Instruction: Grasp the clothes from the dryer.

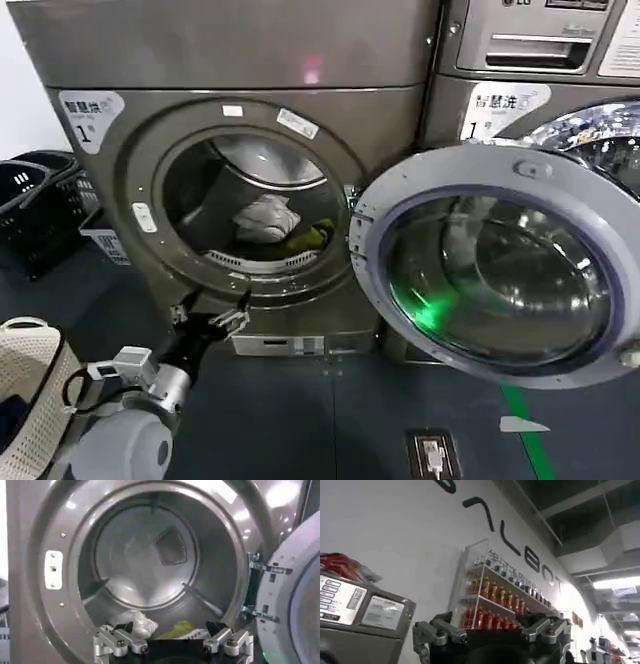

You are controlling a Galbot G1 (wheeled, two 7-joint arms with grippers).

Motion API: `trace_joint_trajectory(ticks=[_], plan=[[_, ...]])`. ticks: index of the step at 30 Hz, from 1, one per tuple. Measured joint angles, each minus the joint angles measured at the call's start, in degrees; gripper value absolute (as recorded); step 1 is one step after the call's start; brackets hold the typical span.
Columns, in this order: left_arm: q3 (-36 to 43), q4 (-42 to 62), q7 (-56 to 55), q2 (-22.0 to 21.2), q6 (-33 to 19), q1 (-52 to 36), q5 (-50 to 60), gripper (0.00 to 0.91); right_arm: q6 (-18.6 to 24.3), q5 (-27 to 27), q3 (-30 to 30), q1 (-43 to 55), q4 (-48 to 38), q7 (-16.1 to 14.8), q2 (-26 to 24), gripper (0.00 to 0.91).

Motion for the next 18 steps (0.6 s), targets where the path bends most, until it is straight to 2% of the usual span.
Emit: trace_joint_trajectory(ticks=[9, 18], plan=[[0.14, 0.19, 0.02, -0.11, 0.00, -0.29, 0.04, 0.907, 0.32, 0.01, -0.07, -0.07, 0.14, 0.09, 0.30, 0.907], [1.43, 2.19, 0.10, 0.70, -1.09, -2.68, -0.42, 0.907, -0.06, -0.17, 2.01, -2.02, 0.23, 1.77, 0.76, 0.907]])
